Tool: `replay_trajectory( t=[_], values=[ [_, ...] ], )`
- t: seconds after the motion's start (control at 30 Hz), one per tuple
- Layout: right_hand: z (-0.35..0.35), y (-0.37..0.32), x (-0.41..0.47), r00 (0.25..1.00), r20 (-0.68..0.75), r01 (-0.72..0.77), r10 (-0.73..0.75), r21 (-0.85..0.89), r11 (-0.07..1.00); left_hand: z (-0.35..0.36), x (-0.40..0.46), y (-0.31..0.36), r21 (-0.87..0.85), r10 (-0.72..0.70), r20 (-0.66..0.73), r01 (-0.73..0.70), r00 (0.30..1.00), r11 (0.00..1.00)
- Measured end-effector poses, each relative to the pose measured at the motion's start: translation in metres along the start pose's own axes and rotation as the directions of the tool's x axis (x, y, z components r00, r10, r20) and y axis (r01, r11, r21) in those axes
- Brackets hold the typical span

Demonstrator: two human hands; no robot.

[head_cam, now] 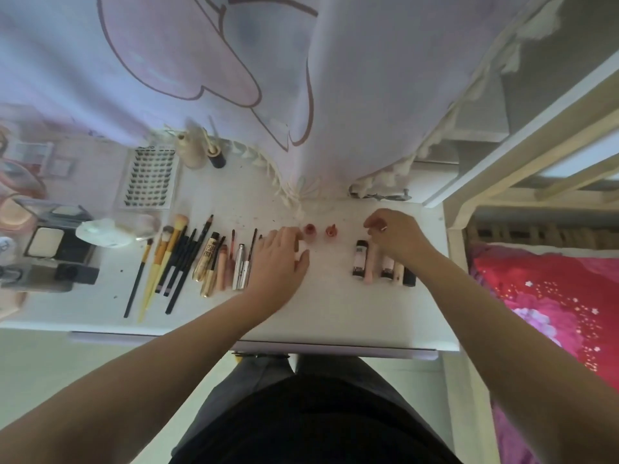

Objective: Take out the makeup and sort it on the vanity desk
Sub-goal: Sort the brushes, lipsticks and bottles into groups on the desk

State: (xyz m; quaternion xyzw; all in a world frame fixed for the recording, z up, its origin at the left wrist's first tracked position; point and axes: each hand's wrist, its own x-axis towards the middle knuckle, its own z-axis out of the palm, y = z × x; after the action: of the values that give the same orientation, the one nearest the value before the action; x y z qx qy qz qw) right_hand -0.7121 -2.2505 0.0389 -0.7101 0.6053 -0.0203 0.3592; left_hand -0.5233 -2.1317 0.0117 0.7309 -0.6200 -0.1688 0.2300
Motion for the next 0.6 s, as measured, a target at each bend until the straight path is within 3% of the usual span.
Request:
replay_trajectory(
  t=[0.13, 0.23, 0.37, 0.43, 0.5, 0.6],
  values=[
    [-0.001, 0.001, 0.007, 0.98, 0.185, 0.133, -0.074, -0.334, 0.933, 0.032, -0.006, 0.037, 0.0, 0.136, 0.268, -0.141, 0.954, 0.99],
    [0.007, -0.001, 0.008, 0.971, 0.209, 0.204, -0.115, -0.484, 0.851, 0.059, 0.008, 0.061, 0.137, 0.019, 0.301, -0.063, 0.954, 0.989],
    [0.013, 0.001, 0.006, 0.974, 0.171, 0.217, -0.149, -0.513, 0.83, 0.076, 0.022, 0.066, 0.263, -0.119, 0.333, 0.029, 0.935, 0.964],
    [0.014, 0.0, 0.005, 0.974, 0.168, 0.218, -0.153, -0.508, 0.833, 0.076, 0.022, 0.065, 0.24, -0.14, 0.335, 0.059, 0.932, 0.969],
    [0.012, -0.003, 0.001, 0.977, 0.143, 0.204, -0.156, -0.445, 0.872, 0.07, 0.019, 0.064, 0.175, -0.143, 0.324, 0.089, 0.935, 0.98],
    [0.002, -0.01, -0.007, 0.985, 0.135, 0.136, -0.103, -0.265, 0.954, 0.053, 0.008, 0.059, 0.111, -0.048, 0.256, 0.02, 0.965, 0.994]
  ],
)
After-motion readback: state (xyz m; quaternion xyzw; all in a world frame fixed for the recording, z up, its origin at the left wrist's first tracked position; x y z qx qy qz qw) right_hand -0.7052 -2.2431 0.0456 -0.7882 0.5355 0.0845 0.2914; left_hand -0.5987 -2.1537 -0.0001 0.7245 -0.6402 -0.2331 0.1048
